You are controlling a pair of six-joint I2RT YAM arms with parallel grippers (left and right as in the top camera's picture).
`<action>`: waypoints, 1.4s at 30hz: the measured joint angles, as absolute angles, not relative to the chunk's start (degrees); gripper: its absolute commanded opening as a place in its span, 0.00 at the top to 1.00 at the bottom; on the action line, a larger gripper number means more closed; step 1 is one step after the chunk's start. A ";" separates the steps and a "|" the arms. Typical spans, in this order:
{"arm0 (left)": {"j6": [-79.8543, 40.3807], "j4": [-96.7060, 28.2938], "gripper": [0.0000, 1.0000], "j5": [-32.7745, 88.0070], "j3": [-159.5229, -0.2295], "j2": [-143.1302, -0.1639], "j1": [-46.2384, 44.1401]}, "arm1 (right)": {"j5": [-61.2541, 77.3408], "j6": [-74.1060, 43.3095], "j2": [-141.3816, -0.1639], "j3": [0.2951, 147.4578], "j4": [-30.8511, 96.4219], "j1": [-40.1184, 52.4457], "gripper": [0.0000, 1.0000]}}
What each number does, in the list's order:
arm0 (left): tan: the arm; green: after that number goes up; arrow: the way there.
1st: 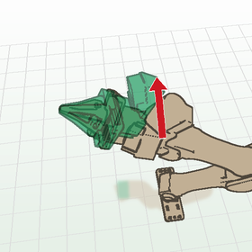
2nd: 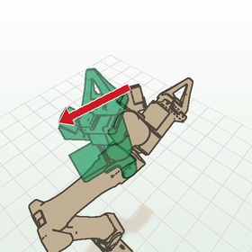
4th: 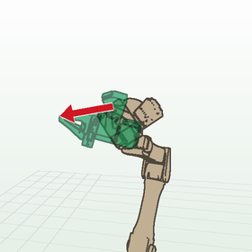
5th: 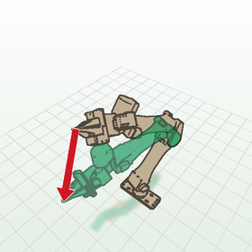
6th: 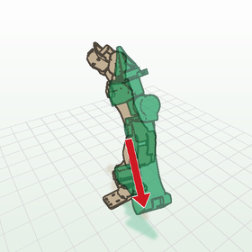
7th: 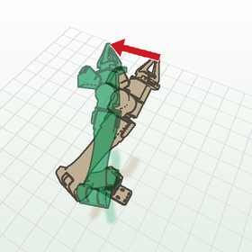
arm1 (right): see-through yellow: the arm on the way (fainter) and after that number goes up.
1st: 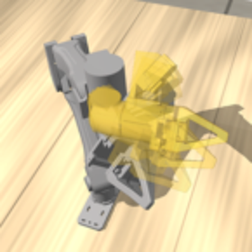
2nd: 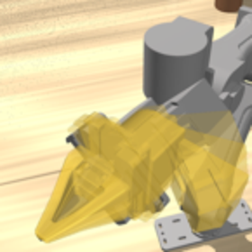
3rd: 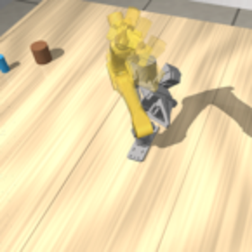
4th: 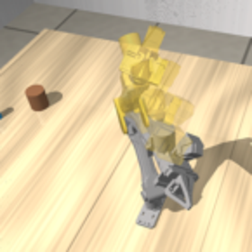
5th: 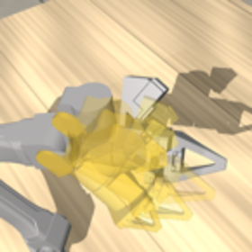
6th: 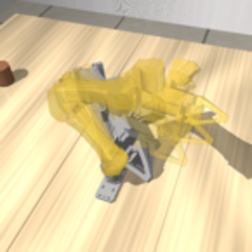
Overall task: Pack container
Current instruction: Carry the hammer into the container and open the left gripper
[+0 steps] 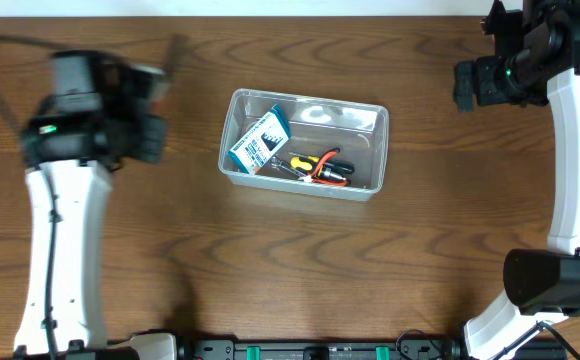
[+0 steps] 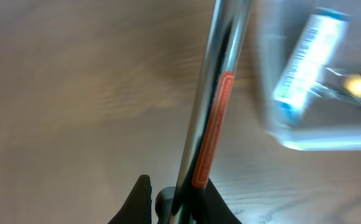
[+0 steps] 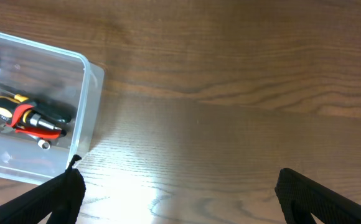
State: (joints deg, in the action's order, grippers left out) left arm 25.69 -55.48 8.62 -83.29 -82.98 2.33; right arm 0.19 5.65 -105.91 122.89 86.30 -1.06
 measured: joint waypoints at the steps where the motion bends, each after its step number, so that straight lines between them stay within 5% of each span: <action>1: 28.23 -55.07 0.94 9.10 -83.29 -83.40 -0.25 | 0.19 5.65 -105.91 122.89 86.30 -1.06 0.01; 11: 53.21 -45.65 0.94 14.81 -83.18 -89.76 -21.67 | 0.19 5.67 -105.91 122.89 86.30 -1.06 0.01; 28: 60.27 -45.95 0.93 15.27 -83.13 -109.10 -26.61 | 0.19 6.50 -105.91 122.89 86.32 -1.06 0.01; 30: 60.27 -46.06 0.83 15.27 -83.13 -109.47 -26.76 | 0.19 6.52 -105.91 122.89 86.30 -1.06 0.01; 32: 60.58 -46.06 0.58 15.29 -83.13 -109.54 -26.76 | 0.19 6.52 -105.91 122.89 86.32 -1.06 0.01; 35: 60.62 -45.76 0.38 15.29 -83.13 -109.54 -26.74 | 0.19 6.55 -105.91 122.89 86.32 -1.06 0.01; 42: 60.55 -45.82 0.36 15.25 -83.15 -109.54 -26.74 | 0.23 6.74 -105.91 122.89 86.41 -1.06 0.01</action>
